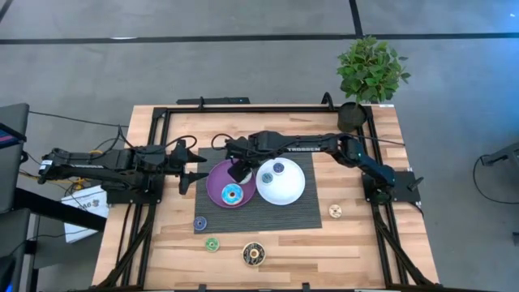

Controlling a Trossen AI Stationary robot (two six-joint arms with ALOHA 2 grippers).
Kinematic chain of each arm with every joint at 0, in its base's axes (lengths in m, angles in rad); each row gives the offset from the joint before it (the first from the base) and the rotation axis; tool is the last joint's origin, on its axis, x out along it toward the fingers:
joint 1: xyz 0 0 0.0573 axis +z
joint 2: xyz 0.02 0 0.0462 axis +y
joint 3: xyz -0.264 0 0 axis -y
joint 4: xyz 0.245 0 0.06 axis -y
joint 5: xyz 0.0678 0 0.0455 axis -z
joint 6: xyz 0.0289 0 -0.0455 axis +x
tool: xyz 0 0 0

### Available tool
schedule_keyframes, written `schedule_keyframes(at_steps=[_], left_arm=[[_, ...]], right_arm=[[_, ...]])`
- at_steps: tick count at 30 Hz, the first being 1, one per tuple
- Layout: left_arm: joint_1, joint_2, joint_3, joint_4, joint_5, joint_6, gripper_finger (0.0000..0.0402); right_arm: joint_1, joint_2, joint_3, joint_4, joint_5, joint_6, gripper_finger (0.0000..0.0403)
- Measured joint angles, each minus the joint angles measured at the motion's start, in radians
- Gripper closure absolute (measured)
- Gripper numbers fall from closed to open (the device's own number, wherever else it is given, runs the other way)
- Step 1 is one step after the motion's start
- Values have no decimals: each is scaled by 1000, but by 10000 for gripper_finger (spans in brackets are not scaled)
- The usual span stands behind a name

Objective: Pick & Place donuts
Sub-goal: Put the small dark blue donut on the white plate

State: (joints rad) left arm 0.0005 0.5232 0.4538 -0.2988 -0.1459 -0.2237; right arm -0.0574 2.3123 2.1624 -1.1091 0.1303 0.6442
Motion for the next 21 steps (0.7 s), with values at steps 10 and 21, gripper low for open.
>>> schedule_keyframes(at_steps=[10, 21], left_arm=[[0, 0, 0, -2, 0, -3, 143], [0, 0, 0, 0, 0, 46, 143]], right_arm=[[79, -15, 0, -151, 82, -51, 258], [192, -106, -77, -190, 216, -36, 337]])
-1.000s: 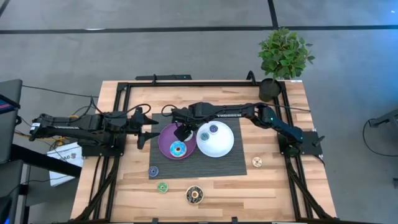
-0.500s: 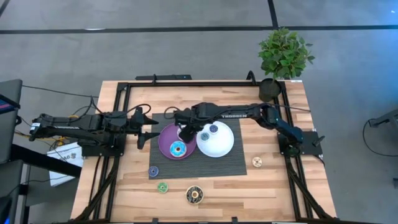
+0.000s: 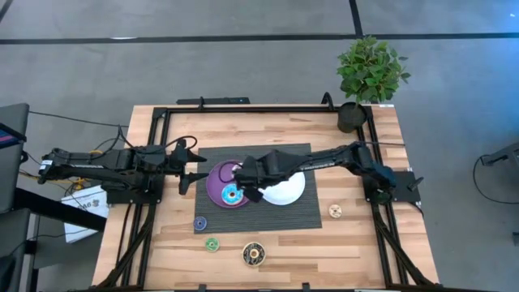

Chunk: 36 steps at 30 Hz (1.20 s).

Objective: Pick & Place donuts
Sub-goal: Put the small dark blue donut on the white plate

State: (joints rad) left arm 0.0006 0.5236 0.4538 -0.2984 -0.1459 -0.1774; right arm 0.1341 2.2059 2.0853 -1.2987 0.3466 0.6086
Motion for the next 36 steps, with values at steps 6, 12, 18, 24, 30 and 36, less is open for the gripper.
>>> schedule_keyframes(at_steps=[6, 12, 18, 24, 30, 36], left_arm=[[0, 0, 0, 9, 14, 29, 143], [-19, 24, 32, 20, -11, 27, 143], [-79, 110, 93, 19, -97, 25, 143], [-130, 208, 148, 15, -149, 37, 143], [-168, 295, 205, 15, -172, 9, 143], [-249, 408, 317, -121, -287, -143, 143]], right_arm=[[62, -192, -286, 198, 1, 18, 397], [133, -467, -684, 508, 0, 15, 393], [208, -738, -1003, 718, -3, 11, 399], [300, -983, -1225, 790, -4, 10, 400], [348, -1110, -1321, 723, -6, 21, 400], [347, -1105, -1326, 729, -3, -58, 402]])
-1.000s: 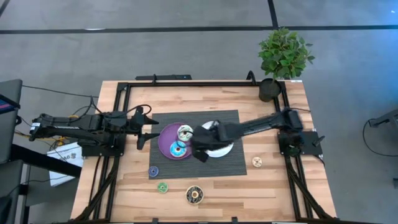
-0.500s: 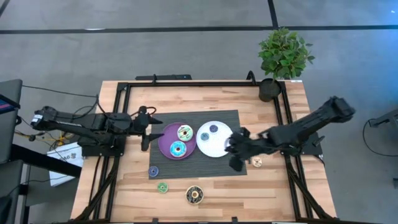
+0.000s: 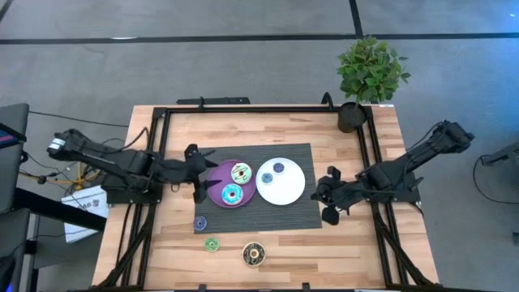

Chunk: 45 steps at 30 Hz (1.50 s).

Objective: Pick & Place donuts
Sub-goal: Put the small dark blue donut on the white plate

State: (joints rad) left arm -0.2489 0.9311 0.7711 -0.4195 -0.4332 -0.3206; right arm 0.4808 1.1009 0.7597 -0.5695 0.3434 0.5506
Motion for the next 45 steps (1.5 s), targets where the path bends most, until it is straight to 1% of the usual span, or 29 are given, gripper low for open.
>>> schedule_keyframes(at_steps=[3, 6, 8, 12, 14, 16, 18, 20, 22, 26, 28, 31, 34, 38, 45], left_arm=[[-45, 59, 51, -105, -18, -135, 143], [-90, 105, 80, -228, -17, -311, 143], [-122, 127, 85, -291, -7, -454, 143], [-186, 156, 85, -420, 54, -789, 143], [-219, 166, 85, -478, 65, -935, 143], [-255, 178, 84, -512, 68, -1025, 143], [-285, 190, 84, -525, 67, -1066, 143], [-309, 209, 84, -524, 66, -1073, 143], [-330, 231, 84, -524, 70, -1056, 143], [-356, 297, 84, -513, 91, -1032, 143], [-363, 335, 84, -489, 118, -996, 143], [-372, 398, 84, -452, 169, -898, 143], [-384, 459, 84, -421, 200, -798, 143], [-406, 527, 84, -377, 206, -675, 143], [-435, 578, 78, -372, 191, -595, 143]], right_arm=[[0, 21, 0, -7, -1, -34, 402], [0, 43, 0, -20, -1, -35, 402], [0, 57, 0, -47, -1, -35, 402], [19, 80, 0, -112, -2, -31, 403], [43, 79, 0, -115, -1, -78, 403], [71, 61, 0, -114, -2, -140, 403], [93, 28, 0, -106, -3, -181, 403], [108, -19, -26, -81, -5, -199, 403], [115, -83, -85, -14, -5, -198, 403], [115, -218, -226, 121, -7, -109, 403], [114, -273, -270, 163, -5, -68, 403], [114, -328, -294, 189, -5, -41, 403], [114, -353, -294, 191, -3, -36, 403], [114, -357, -294, 189, -1, -35, 403], [114, -354, -294, 190, 0, -26, 403]])
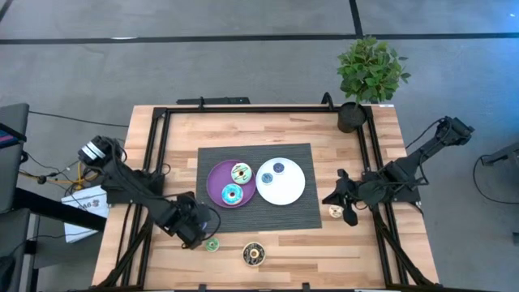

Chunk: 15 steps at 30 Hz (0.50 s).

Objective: Pick & Place donuts
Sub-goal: Put the small dark blue donut on the white plate

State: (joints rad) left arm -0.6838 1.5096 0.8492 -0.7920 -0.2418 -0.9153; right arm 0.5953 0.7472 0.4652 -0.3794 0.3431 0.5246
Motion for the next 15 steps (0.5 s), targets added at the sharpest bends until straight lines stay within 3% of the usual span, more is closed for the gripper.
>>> schedule_keyframes(at_steps=[15], left_arm=[[-20, 13, -66, 102, -1, 9, 143]], right_arm=[[-1, 0, 0, 0, 3, 0, 403]])
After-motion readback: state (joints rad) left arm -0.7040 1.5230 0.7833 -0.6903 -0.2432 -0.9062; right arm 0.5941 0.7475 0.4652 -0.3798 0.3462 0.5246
